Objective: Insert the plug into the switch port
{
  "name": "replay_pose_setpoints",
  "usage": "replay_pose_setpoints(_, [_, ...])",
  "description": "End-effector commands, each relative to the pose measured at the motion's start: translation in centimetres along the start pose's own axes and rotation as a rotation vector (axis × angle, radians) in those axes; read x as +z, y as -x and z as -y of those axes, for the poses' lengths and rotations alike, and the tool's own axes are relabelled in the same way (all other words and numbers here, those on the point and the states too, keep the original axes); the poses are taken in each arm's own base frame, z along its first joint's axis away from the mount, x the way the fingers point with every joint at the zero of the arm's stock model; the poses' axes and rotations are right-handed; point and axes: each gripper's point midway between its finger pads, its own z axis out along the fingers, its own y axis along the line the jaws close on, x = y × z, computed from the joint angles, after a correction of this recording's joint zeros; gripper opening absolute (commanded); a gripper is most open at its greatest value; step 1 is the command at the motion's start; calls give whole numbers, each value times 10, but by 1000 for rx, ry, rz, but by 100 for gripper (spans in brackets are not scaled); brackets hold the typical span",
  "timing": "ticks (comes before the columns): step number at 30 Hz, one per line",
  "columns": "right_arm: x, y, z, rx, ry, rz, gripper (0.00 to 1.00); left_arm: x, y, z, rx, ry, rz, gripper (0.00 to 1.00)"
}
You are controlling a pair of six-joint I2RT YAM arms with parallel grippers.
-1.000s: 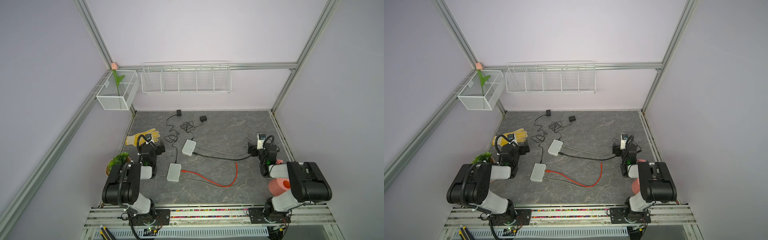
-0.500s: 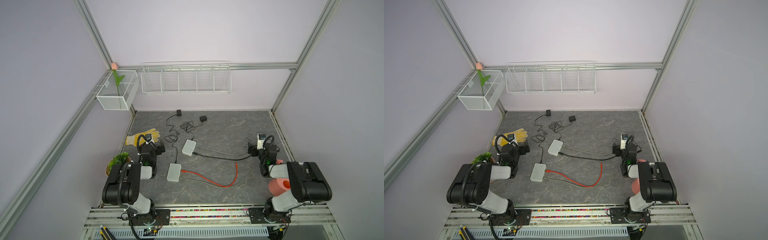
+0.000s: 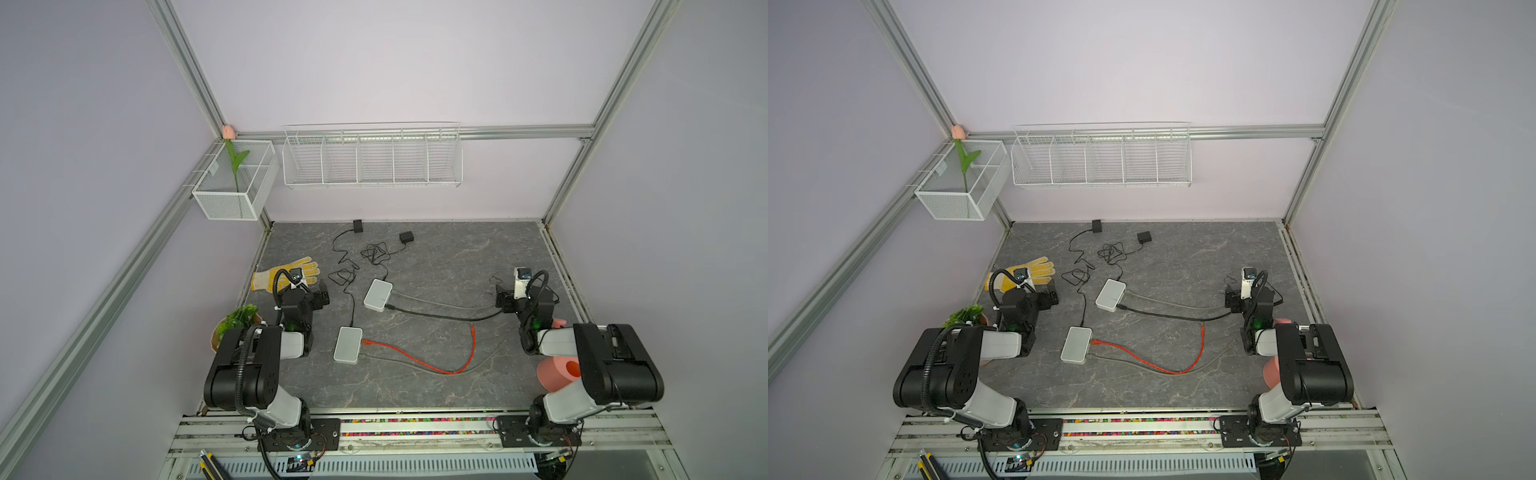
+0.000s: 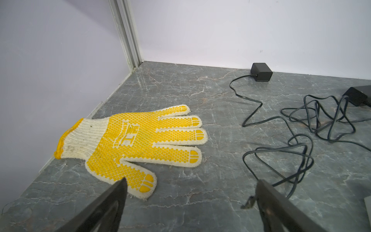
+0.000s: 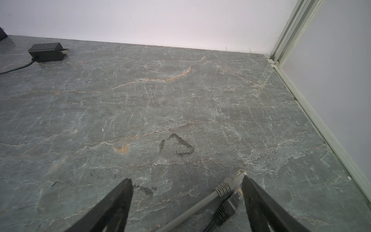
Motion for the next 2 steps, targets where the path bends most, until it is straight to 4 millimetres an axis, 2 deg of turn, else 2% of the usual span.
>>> replay_pose_setpoints(1, [-1, 8, 1, 3, 2, 21, 88, 2, 11, -1, -16, -1, 28, 99])
replay_pose_setpoints(2, [-1, 9, 1, 6, 3, 21, 88, 2, 12, -1, -16, -1, 29, 99])
